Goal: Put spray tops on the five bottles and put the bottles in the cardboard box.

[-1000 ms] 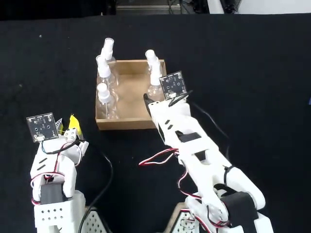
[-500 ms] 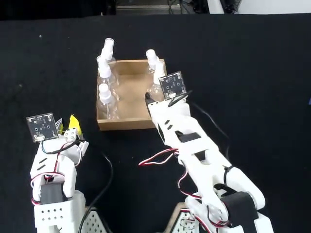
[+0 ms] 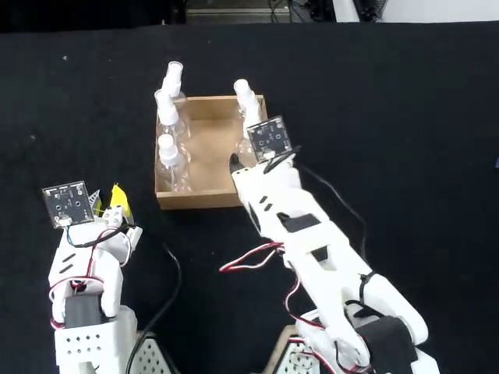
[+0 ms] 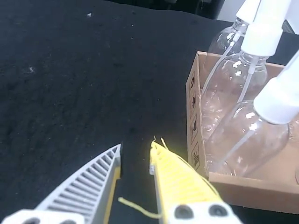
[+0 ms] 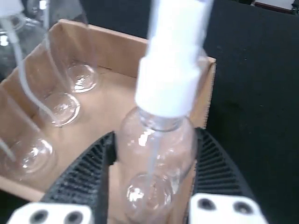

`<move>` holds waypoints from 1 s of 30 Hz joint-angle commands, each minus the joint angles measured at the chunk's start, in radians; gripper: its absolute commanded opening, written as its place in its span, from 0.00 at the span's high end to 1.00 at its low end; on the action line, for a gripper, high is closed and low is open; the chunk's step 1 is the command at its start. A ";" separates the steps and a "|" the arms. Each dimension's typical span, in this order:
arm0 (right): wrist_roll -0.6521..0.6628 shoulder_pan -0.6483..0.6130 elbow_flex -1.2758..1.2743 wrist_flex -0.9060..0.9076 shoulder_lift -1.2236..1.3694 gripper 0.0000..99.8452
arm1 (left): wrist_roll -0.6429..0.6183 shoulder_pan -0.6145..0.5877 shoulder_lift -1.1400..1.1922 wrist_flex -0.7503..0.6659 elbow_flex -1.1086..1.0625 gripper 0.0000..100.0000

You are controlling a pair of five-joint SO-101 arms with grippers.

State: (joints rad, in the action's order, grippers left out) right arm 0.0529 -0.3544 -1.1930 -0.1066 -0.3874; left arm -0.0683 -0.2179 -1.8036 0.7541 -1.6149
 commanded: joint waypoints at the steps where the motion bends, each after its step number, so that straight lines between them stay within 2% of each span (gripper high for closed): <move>1: 0.008 -0.015 0.022 0.011 -0.012 0.69 | -0.006 -0.008 -0.009 -0.028 0.016 0.90; 10: 0.003 -0.008 0.024 0.005 -0.012 0.66 | -0.003 -0.008 -0.009 -0.028 0.016 0.90; 16: -0.037 -0.008 0.024 0.012 -0.012 0.52 | -0.003 -0.008 -0.009 -0.028 0.016 0.90; 30: -0.038 -0.008 0.039 0.011 -0.012 0.55 | -0.003 -0.008 -0.009 -0.028 0.016 0.90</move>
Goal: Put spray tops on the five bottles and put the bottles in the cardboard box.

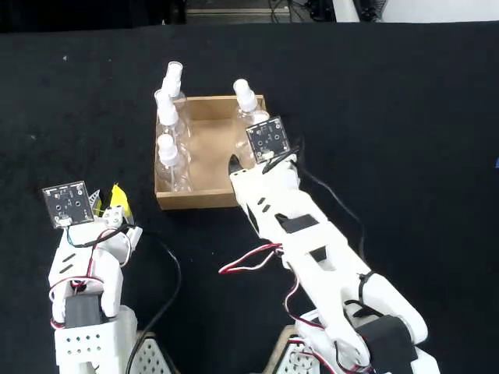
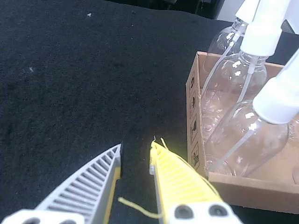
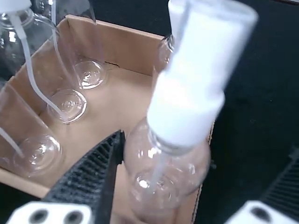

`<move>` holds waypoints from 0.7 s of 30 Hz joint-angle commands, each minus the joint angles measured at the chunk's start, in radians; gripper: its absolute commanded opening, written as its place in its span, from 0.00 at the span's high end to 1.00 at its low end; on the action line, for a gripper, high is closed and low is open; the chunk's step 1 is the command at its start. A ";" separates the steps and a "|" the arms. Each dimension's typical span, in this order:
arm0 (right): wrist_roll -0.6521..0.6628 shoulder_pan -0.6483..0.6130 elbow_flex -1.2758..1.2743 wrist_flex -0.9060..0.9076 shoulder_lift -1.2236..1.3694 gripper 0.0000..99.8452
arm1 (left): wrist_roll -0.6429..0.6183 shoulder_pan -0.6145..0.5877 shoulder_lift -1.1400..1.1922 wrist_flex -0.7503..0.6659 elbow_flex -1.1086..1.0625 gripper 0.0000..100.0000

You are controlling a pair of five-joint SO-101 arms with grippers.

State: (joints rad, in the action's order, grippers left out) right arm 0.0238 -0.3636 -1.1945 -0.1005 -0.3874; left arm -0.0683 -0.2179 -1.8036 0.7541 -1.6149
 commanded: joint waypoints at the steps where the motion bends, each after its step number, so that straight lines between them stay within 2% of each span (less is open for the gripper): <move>1: -0.009 0.002 0.042 0.005 -0.012 0.55 | -0.003 -0.008 -0.009 -0.028 0.016 0.90; 21: -0.012 0.000 0.042 0.091 -0.162 0.55 | -0.003 -0.008 -0.009 -0.028 0.016 0.90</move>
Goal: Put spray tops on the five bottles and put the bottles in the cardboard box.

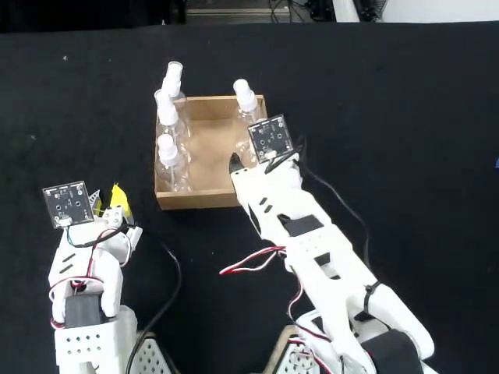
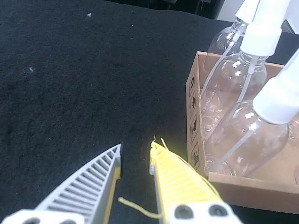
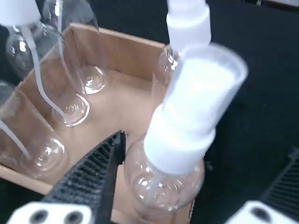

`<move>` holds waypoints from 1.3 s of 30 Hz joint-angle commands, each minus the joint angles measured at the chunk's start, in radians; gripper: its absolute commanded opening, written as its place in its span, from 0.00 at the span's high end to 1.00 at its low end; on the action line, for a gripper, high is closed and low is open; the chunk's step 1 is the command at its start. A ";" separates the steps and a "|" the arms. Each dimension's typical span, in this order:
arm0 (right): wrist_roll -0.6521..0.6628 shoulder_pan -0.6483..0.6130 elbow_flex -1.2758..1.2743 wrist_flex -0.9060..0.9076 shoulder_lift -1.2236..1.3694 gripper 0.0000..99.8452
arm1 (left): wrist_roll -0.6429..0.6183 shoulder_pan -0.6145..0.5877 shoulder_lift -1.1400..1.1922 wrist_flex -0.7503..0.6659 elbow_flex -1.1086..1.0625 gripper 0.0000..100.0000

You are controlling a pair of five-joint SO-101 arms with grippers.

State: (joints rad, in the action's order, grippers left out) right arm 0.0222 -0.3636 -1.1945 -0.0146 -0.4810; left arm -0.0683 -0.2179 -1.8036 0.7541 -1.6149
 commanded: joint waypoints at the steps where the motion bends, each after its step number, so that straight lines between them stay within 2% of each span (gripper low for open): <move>1: -0.011 0.000 0.042 0.005 -0.074 0.55 | -0.003 -0.008 -0.009 -0.028 0.016 0.90; 11: -0.011 0.000 0.067 0.006 -0.097 0.55 | -0.003 -0.008 -0.009 -0.028 0.018 0.90; 18: -0.011 0.000 0.117 0.086 -0.097 0.55 | -0.003 -0.008 -0.009 -0.028 0.018 0.90; 39: -0.011 -0.003 0.162 0.089 -0.099 0.55 | -0.002 -0.008 -0.009 -0.028 0.019 0.90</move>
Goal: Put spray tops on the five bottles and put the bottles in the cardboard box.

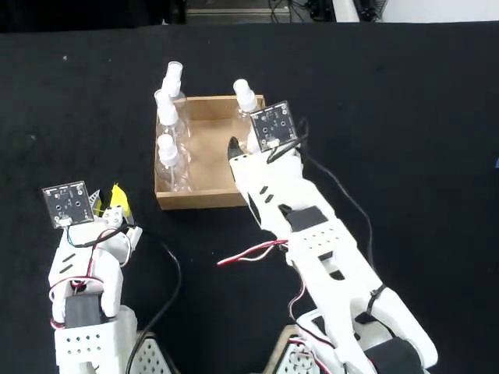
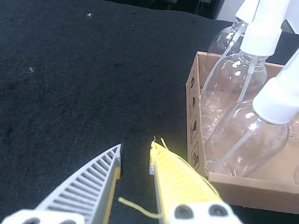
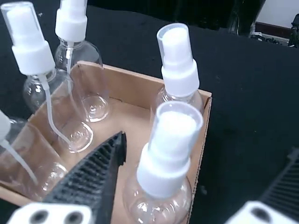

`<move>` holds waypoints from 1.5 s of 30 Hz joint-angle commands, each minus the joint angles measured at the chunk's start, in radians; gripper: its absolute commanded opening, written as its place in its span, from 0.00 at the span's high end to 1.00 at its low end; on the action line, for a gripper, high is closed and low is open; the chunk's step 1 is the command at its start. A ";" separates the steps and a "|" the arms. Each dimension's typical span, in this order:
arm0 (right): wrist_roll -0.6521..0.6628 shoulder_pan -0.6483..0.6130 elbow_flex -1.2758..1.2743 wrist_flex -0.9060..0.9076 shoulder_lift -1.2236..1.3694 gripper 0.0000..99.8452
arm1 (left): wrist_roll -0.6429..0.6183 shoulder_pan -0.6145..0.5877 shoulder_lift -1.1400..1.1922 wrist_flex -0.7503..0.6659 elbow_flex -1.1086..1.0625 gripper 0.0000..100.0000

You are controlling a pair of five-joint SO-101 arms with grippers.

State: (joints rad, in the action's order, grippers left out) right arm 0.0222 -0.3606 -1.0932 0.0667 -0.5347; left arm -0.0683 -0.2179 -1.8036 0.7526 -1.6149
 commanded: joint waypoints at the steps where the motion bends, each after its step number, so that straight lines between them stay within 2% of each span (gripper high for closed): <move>1: -0.011 -0.003 0.061 0.008 -0.045 0.55 | -0.002 -0.008 -0.009 -0.026 0.019 0.90; 24: -0.011 -0.003 0.051 0.152 -0.326 0.55 | -0.002 -0.008 -0.009 -0.026 0.016 0.90; 30: -0.011 0.000 0.074 0.292 -0.481 0.55 | -0.002 -0.008 -0.009 -0.026 0.016 0.90; 38: -0.012 0.158 0.088 0.456 -0.661 0.55 | -0.002 -0.008 -0.009 -0.026 0.016 0.90; 41: -0.012 0.252 0.084 0.535 -0.711 0.63 | -0.002 -0.010 -0.009 -0.026 0.016 0.90; 45: -0.008 0.330 0.056 0.591 -0.743 0.90 | -0.002 -0.010 -0.009 -0.020 0.015 0.90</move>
State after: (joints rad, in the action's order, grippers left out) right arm 0.0222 -0.0936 -1.0687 0.6299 -1.2344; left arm -0.0683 -0.2179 -1.8036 0.7526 -1.6149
